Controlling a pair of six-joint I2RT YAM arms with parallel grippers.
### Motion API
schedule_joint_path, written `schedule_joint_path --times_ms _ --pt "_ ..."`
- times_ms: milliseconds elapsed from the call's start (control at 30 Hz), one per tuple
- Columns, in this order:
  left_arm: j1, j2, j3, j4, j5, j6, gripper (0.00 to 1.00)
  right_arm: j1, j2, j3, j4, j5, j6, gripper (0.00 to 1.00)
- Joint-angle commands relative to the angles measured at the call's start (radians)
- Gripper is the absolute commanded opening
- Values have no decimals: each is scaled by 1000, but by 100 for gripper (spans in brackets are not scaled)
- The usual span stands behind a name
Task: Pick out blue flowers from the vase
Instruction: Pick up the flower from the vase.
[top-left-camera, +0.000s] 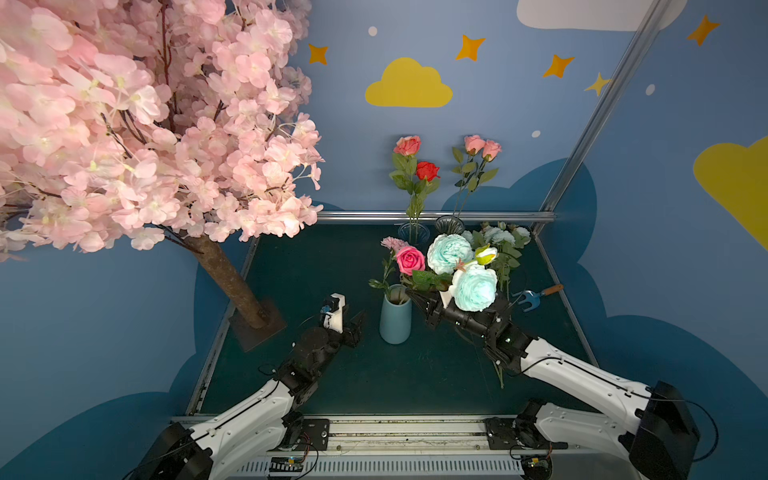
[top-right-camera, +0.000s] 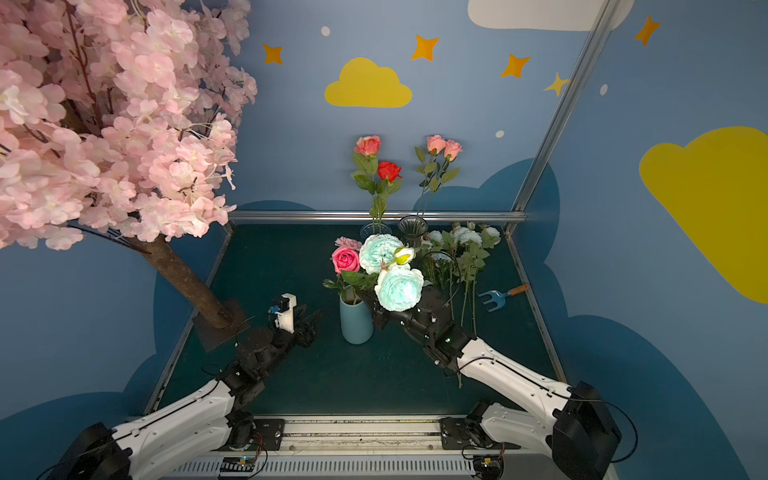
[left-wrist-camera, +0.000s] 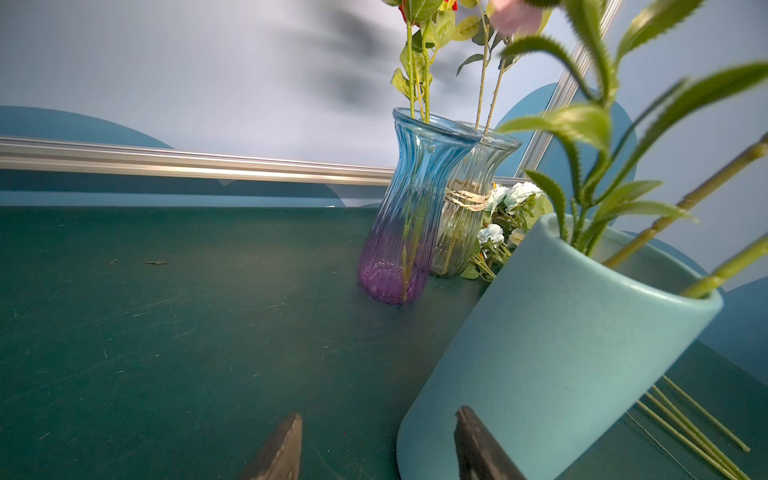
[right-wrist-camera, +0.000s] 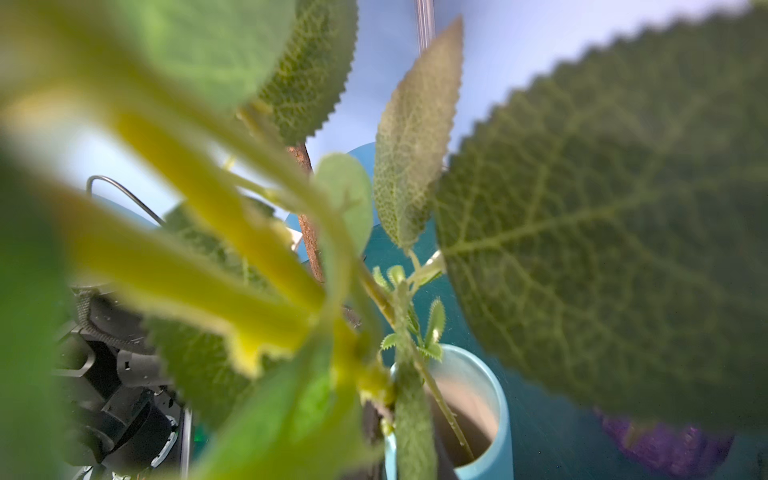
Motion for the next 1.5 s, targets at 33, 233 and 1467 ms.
schedule_joint_path --times_ms 33,233,1467 --pt "6 0 2 22 8 -9 59 2 -14 110 -108 5 -21 0" --pt "10 2 2 22 10 -12 59 -5 -4 261 -294 32 -46 0" --pt "24 35 22 9 13 -28 69 -242 11 865 -813 -146 17 0"
